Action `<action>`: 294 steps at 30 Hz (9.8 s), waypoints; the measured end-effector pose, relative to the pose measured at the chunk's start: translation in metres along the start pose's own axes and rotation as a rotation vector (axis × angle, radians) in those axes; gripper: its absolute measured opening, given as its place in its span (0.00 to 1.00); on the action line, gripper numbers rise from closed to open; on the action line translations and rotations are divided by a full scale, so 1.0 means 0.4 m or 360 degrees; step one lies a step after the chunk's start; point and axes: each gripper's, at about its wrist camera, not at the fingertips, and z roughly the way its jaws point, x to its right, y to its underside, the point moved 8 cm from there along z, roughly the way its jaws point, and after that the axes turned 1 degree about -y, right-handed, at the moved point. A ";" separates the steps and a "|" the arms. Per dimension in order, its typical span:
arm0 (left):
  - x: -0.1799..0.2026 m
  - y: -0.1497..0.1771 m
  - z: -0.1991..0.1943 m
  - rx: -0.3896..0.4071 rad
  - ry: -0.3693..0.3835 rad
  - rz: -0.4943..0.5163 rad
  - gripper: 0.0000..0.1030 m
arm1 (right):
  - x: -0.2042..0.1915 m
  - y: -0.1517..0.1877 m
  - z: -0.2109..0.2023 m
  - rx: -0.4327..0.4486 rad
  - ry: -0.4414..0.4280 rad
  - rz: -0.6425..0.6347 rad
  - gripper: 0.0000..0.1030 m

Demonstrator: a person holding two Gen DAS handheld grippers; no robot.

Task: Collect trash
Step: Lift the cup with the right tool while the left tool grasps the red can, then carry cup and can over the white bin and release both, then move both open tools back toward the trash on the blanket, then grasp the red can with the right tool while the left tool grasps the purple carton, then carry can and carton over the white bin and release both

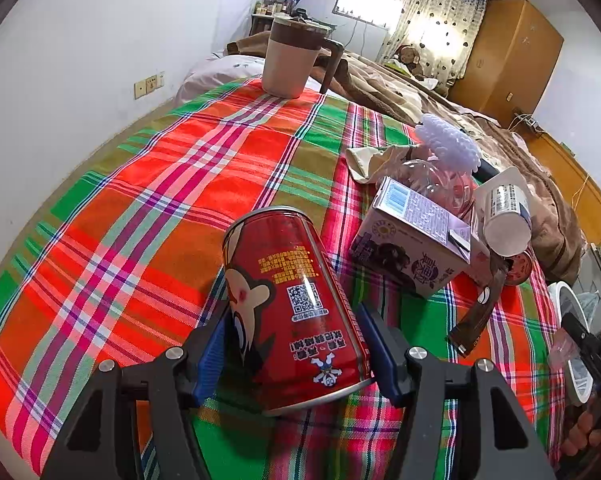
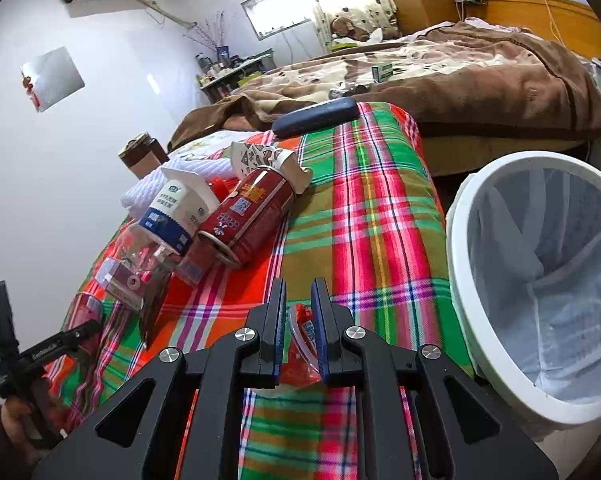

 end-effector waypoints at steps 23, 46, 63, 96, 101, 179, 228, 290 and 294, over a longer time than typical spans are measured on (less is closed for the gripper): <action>0.003 -0.038 0.046 -0.0032 0.0014 0.0019 0.74 | 0.005 0.070 -0.042 -0.0070 0.0101 0.0087 0.60; -0.018 -0.072 0.063 -0.0029 0.0069 -0.0057 0.53 | -0.040 0.076 0.008 -0.0093 0.0237 0.0000 0.47; 0.102 -0.043 -0.104 0.0137 0.0104 0.0120 0.51 | -0.032 0.031 -0.087 0.0066 0.0136 0.0034 0.47; 0.909 0.066 -0.131 0.0047 0.0779 0.0813 0.51 | 0.324 -0.080 -0.279 0.0206 0.0505 0.0119 0.48; 0.996 0.112 -0.097 -0.0002 0.0819 0.0888 0.51 | 0.373 -0.070 -0.269 0.0162 0.0543 0.0143 0.48; 0.252 -0.095 -0.097 0.0171 0.0194 0.0243 0.61 | -0.042 -0.077 -0.025 0.0035 0.0236 -0.0165 0.62; 0.216 -0.122 0.096 -0.0125 0.0168 0.0170 0.69 | -0.054 -0.066 0.170 -0.0319 0.0296 -0.0124 0.57; 0.397 -0.012 -0.101 0.0092 0.0237 0.0497 0.36 | -0.017 -0.037 -0.078 0.0063 0.0108 -0.0093 0.53; 0.450 0.000 -0.110 0.0092 0.0289 0.0544 0.36 | 0.016 -0.041 -0.112 0.0090 0.0141 -0.0064 0.53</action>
